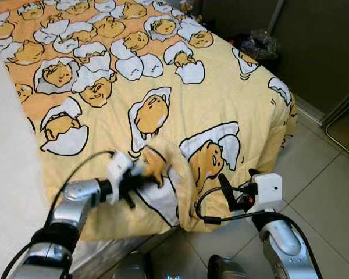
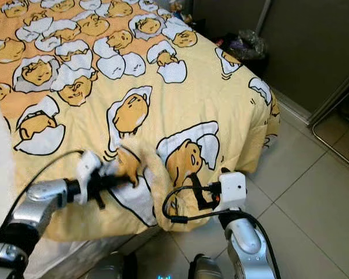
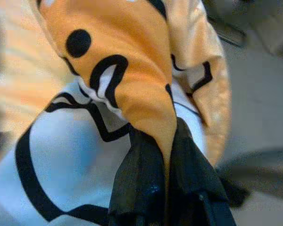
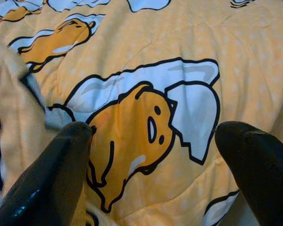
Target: Clean up the room
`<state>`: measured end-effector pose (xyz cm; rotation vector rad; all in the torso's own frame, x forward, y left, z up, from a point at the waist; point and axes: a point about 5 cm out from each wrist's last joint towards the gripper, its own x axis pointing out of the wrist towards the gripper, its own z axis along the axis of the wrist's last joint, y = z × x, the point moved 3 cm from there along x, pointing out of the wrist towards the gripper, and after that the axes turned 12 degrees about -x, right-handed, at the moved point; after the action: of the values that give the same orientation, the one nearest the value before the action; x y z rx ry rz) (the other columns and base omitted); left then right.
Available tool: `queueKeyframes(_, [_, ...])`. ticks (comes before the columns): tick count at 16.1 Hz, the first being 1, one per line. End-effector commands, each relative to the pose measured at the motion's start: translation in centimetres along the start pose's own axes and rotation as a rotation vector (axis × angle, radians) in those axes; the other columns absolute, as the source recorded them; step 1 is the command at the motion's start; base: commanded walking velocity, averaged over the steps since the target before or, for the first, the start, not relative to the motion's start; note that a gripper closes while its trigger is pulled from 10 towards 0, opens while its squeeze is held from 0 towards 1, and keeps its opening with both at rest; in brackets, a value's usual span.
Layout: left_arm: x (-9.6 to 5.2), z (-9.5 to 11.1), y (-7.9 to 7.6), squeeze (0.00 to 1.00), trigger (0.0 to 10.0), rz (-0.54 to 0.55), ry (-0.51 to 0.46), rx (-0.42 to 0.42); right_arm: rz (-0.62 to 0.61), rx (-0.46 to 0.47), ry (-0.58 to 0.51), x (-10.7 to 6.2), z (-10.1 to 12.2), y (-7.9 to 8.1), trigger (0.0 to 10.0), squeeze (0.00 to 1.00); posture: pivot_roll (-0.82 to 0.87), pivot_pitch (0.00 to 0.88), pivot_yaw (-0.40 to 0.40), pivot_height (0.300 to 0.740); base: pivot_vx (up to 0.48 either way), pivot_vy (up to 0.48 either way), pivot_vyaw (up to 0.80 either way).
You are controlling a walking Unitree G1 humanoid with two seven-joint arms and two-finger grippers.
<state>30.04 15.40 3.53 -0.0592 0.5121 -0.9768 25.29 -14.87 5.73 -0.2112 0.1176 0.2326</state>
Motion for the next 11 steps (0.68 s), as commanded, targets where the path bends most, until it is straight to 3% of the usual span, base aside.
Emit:
queueKeyframes(1, [-0.1, -0.9, -0.7, 0.00, 0.0, -0.060, 0.059, 0.030, -0.004, 0.005, 0.005, -0.3, -0.4, 0.1, 10.0, 0.00, -0.07, 0.133, 0.041, 0.740, 0.000, 0.000, 0.00])
queueKeyframes(6, [0.4, -3.1, -2.2, 0.00, 0.0, -0.163, 0.180, 0.063, -0.005, 0.008, 0.017, -0.5, -0.6, 0.1, 10.0, 0.00, -0.08, 0.145, 0.043, 0.740, 0.000, 0.000, 0.00])
queueKeyframes(11, [0.9, -3.8, -3.2, 0.00, 0.0, -0.211, 0.205, 0.062, -0.006, 0.010, 0.021, -0.6, -0.7, 0.1, 10.0, 0.00, -0.08, 0.155, 0.044, 0.740, 0.000, 0.000, 0.00])
